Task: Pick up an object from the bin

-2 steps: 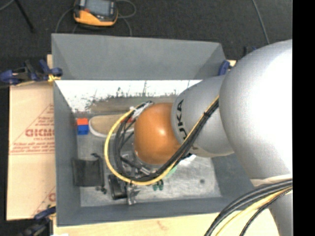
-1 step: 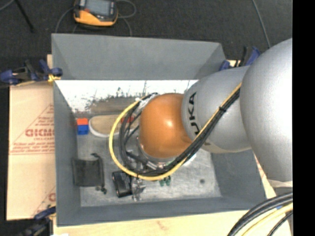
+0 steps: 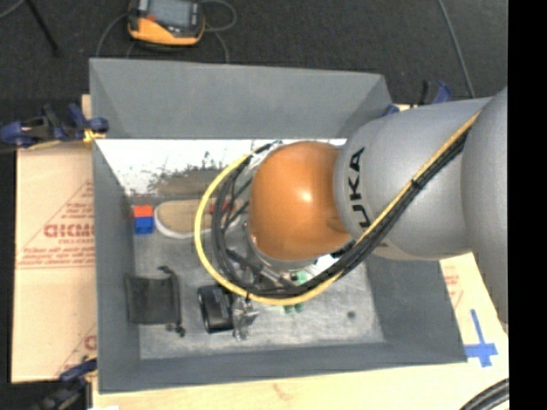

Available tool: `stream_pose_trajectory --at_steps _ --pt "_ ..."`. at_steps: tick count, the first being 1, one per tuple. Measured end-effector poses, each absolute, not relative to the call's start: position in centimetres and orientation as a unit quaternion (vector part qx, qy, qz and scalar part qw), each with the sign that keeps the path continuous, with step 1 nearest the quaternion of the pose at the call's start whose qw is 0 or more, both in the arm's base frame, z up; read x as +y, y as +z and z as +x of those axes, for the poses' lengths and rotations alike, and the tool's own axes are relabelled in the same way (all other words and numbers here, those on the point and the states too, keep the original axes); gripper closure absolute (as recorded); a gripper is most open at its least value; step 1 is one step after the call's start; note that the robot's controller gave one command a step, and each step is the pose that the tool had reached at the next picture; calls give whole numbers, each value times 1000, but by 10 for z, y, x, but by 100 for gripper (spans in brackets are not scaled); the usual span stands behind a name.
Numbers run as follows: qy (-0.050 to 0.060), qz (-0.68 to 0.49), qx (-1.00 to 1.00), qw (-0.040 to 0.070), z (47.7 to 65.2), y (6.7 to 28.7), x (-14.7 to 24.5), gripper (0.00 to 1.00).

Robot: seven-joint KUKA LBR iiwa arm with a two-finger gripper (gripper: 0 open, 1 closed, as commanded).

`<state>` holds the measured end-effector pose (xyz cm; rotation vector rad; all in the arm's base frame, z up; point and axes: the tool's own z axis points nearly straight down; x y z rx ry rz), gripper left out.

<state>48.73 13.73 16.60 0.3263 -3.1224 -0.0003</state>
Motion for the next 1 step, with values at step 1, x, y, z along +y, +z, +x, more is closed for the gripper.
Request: stream_pose_trajectory --at_steps 1 --pt "0 101 -995 -1 494 196 134 100"
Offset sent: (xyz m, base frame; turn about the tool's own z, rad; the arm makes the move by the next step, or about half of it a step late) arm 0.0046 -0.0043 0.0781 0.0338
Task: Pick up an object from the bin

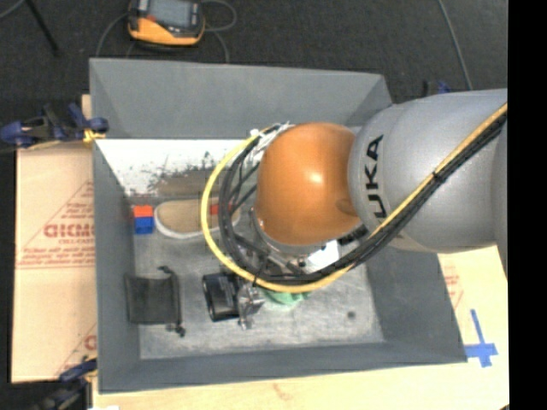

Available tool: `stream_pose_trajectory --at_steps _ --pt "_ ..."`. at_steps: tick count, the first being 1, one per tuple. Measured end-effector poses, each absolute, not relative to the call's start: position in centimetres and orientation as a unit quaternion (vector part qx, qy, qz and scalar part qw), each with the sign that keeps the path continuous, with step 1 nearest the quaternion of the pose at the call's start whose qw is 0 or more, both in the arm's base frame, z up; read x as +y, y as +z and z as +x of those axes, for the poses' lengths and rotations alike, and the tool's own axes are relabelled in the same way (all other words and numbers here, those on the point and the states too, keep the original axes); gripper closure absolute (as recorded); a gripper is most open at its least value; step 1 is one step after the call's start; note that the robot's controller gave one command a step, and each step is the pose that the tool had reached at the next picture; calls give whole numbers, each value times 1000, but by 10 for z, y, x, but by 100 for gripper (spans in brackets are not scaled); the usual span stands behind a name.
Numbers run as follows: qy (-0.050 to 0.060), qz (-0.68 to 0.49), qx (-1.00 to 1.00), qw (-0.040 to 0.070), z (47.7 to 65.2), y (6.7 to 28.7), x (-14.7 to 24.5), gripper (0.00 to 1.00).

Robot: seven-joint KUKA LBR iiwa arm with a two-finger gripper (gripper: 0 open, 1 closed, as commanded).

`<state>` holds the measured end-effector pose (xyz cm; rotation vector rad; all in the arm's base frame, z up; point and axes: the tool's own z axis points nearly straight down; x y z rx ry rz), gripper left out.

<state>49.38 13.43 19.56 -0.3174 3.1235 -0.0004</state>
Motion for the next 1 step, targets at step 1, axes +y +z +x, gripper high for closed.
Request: stream_pose_trajectory --at_steps 1 --pt "0 -92 996 -1 493 230 133 100"
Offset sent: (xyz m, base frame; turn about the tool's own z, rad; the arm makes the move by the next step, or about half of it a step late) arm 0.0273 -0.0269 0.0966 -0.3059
